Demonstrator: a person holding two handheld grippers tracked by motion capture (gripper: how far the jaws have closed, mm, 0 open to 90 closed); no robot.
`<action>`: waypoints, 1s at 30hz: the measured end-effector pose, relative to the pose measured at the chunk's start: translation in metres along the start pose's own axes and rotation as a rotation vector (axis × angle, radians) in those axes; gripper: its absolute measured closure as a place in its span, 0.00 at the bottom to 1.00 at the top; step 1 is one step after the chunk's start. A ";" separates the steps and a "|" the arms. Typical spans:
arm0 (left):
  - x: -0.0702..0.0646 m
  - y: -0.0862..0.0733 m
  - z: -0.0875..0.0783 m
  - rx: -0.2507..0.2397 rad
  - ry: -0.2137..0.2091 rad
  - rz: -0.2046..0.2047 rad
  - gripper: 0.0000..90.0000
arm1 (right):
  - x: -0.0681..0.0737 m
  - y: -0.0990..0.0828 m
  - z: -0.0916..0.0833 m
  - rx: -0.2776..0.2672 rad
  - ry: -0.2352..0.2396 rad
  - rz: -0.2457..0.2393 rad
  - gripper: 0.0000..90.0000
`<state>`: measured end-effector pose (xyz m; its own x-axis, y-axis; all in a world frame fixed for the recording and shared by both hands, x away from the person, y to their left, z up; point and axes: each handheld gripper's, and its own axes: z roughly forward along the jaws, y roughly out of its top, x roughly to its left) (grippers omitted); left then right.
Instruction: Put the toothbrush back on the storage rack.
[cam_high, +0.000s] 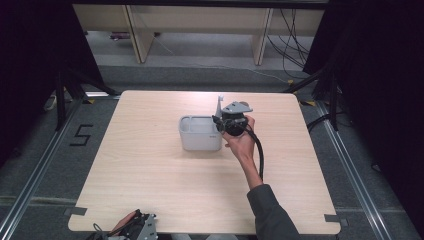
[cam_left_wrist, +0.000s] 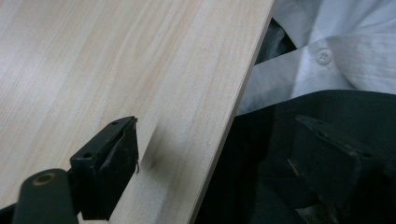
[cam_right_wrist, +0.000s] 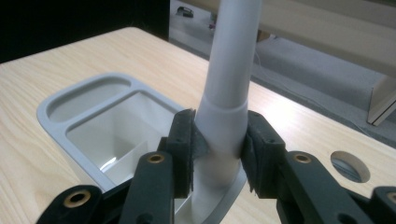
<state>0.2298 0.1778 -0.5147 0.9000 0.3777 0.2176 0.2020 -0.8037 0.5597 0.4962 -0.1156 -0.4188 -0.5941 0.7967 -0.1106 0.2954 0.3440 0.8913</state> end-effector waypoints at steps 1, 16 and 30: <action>0.000 0.000 0.000 0.000 0.000 0.001 0.17 | 0.000 -0.001 0.001 0.005 0.008 0.012 0.74; 0.000 0.000 0.000 0.002 -0.002 0.003 0.17 | -0.006 -0.005 -0.005 -0.021 0.030 0.064 0.62; 0.000 0.000 0.001 0.004 -0.007 0.001 0.17 | -0.008 -0.010 -0.015 -0.038 0.057 0.101 0.54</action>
<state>0.2306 0.1773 -0.5153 0.9027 0.3741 0.2128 0.2028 -0.8059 0.5562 0.4863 -0.1332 -0.4204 -0.6047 0.7965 0.0052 0.3281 0.2432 0.9128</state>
